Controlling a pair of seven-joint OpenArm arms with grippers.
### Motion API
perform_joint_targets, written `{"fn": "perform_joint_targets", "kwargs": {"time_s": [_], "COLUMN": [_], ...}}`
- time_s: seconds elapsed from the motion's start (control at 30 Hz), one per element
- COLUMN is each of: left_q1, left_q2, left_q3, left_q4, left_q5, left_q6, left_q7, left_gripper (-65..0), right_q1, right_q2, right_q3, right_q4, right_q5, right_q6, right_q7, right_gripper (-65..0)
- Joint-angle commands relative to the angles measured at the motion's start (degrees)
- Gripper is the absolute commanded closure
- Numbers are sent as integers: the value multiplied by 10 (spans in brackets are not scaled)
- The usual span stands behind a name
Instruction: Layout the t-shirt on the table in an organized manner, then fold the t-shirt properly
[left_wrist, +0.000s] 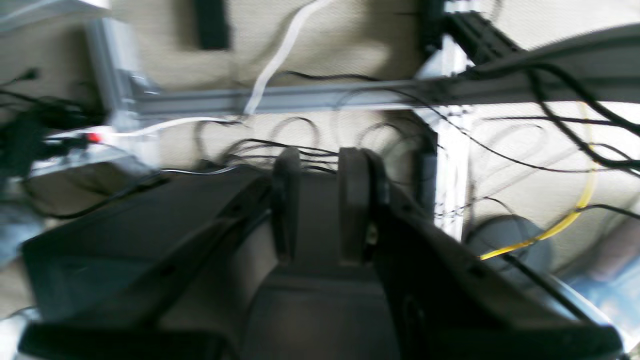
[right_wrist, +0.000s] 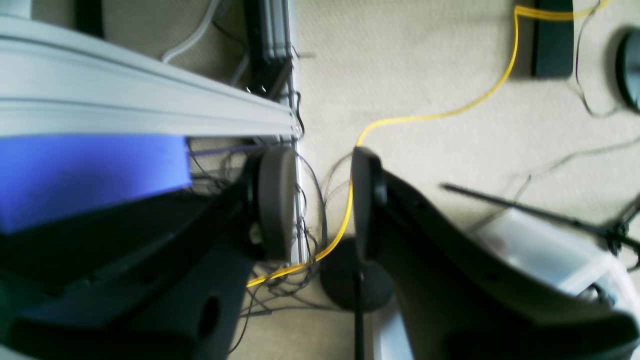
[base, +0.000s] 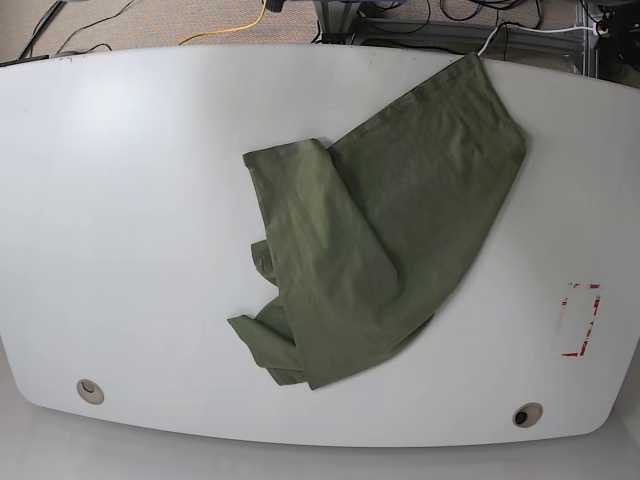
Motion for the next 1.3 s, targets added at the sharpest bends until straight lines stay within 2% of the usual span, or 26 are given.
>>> {"fn": "perform_joint_targets", "kwargs": {"time_s": [0.0,0.4,0.83,1.07,1.27], "left_q1": [34,141,240,271,273], "left_q2": [-1,3,11,4,-27], "left_q3": [-2,-59,-86,-87,-88], "left_q4": [35,188,356,441,496], "left_q5": [-1,-1,-7,-90,-134], "left_q6": [-1,-1,-1,-2,-2], "left_q7": [-8,-9,-9,-9,-9], "left_gripper": [-117,-117,-117,-117,-117], "right_q1": [-39,-169,-293,-314,-290], "right_q2": [4,-7,-7,-8,-8], "right_q3": [2,0,-44,-46,-46], "right_q4": [45,240,416,493,525], "right_q5": [7,49,118,132,131], "right_q6": [0,1,0,-4,-5], "right_q7": [8,8,7,7,7], "right_gripper": [-181,-181,-181,-181,-181]}}
